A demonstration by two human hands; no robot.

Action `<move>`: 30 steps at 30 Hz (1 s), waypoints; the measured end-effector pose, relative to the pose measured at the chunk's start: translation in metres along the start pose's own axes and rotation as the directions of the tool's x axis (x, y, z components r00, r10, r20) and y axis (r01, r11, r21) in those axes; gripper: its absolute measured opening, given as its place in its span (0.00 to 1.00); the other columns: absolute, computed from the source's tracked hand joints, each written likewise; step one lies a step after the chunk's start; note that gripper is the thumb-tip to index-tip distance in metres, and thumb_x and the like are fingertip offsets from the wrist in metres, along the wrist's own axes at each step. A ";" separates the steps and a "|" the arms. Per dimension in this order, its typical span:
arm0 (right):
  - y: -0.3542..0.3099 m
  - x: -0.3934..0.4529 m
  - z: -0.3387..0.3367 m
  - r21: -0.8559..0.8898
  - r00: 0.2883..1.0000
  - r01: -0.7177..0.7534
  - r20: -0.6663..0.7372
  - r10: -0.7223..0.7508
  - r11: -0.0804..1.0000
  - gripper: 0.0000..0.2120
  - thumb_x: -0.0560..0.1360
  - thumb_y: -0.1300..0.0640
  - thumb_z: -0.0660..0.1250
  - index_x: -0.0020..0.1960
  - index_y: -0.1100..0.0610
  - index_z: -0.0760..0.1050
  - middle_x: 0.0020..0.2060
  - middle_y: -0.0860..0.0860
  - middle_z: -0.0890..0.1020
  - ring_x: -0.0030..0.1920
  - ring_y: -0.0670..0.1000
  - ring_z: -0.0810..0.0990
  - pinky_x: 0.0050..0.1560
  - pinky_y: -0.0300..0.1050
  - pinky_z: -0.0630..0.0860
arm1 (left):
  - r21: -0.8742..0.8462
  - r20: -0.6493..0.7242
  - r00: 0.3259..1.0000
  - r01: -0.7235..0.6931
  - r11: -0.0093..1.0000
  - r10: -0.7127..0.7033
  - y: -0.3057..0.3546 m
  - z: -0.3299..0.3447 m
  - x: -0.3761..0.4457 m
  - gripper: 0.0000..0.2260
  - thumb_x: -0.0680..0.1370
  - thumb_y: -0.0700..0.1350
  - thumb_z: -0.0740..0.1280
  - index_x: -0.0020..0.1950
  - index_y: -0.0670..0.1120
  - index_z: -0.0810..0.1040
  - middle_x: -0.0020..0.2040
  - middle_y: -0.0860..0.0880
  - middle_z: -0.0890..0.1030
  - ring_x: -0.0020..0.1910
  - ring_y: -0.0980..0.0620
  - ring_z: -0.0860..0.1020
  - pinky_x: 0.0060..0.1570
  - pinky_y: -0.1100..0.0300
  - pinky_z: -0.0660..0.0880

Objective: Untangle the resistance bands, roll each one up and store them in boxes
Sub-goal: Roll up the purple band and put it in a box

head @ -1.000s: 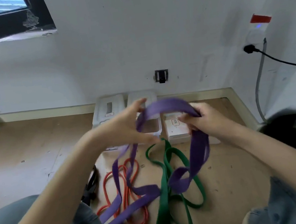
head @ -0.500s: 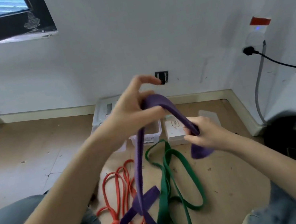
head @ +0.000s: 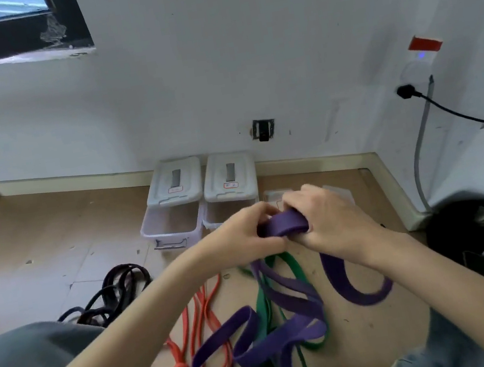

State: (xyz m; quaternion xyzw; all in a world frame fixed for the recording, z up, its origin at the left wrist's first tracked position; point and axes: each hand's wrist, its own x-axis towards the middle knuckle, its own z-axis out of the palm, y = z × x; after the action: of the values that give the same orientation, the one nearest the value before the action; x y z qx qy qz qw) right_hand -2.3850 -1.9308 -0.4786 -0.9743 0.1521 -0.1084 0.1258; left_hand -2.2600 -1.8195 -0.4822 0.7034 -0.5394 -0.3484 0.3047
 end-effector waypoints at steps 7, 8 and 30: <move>0.030 0.000 -0.001 0.131 0.984 -0.101 -0.133 0.118 0.986 0.12 0.71 0.52 0.71 0.51 0.53 0.72 0.40 0.44 0.74 0.39 0.43 0.72 0.38 0.36 0.70 | -0.286 -0.346 0.907 -0.344 0.894 0.238 0.022 -0.042 -0.019 0.19 0.73 0.31 0.65 0.58 0.50 0.77 0.38 0.53 0.82 0.32 0.59 0.78 0.34 0.70 0.76; 0.036 0.000 -0.001 0.176 0.975 -0.163 -0.121 0.185 0.971 0.14 0.70 0.49 0.72 0.51 0.54 0.73 0.42 0.45 0.75 0.41 0.44 0.74 0.40 0.38 0.73 | -0.328 -0.360 0.902 -0.362 0.872 0.239 0.020 -0.048 -0.021 0.19 0.73 0.29 0.63 0.56 0.49 0.78 0.35 0.57 0.81 0.29 0.62 0.76 0.31 0.74 0.72; 0.044 -0.003 0.018 0.724 0.744 -0.598 0.343 0.573 0.343 0.07 0.78 0.61 0.63 0.48 0.64 0.77 0.39 0.58 0.83 0.35 0.52 0.84 0.33 0.40 0.80 | -0.567 -0.662 0.716 -0.285 0.773 -0.221 -0.044 -0.064 0.009 0.14 0.75 0.32 0.59 0.38 0.46 0.80 0.24 0.58 0.69 0.23 0.60 0.63 0.23 0.69 0.60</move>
State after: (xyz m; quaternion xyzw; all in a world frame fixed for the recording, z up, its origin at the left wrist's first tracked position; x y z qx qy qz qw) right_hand -2.3946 -1.9666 -0.5086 -0.6891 0.4225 -0.0986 0.5805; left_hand -2.1821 -1.8142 -0.4828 0.6258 -0.2468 -0.2120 0.7089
